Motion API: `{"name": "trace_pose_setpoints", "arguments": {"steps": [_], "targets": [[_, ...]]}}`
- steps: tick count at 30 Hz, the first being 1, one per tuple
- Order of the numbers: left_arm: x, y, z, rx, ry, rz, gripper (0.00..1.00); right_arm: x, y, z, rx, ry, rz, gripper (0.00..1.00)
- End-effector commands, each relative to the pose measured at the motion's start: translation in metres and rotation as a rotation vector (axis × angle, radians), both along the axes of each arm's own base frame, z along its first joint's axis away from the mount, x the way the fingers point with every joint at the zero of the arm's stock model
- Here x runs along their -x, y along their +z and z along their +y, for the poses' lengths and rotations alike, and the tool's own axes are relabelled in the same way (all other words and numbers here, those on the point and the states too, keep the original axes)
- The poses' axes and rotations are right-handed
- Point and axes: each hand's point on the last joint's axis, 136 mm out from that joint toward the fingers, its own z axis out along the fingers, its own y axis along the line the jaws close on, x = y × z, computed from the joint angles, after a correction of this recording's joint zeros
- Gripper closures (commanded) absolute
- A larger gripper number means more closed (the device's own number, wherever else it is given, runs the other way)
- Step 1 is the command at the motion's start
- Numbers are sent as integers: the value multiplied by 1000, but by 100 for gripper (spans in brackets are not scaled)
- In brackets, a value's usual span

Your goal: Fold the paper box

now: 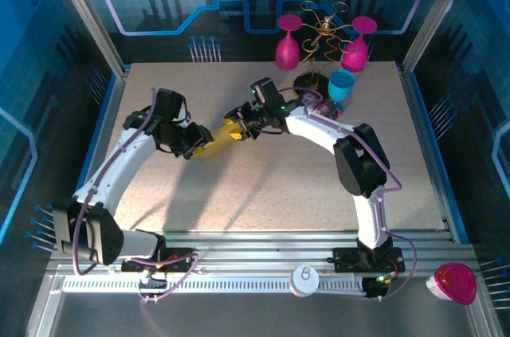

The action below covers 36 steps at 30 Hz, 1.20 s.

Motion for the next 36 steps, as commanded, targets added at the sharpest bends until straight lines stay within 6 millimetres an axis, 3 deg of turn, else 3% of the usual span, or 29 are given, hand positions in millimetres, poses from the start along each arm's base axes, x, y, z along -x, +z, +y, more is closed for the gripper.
{"name": "trace_pose_setpoints", "arguments": {"steps": [1,6,12,15,20,36], "targets": [[10,-12,23,-194,-71,45,58,-1,-4,1,10,-7,28,59],[-6,-10,27,-249,-83,7,62,0,-5,0,12,-9,30,59],[-21,-6,14,-237,-113,-22,62,-1,-6,0,11,-13,31,59],[-21,-9,9,-241,-129,-5,62,-2,-6,1,10,-15,31,59],[-19,-16,18,-296,-124,31,64,-2,-7,0,9,-16,34,59],[-25,-13,15,-295,-114,1,80,-2,-7,0,8,-17,34,59]]}}
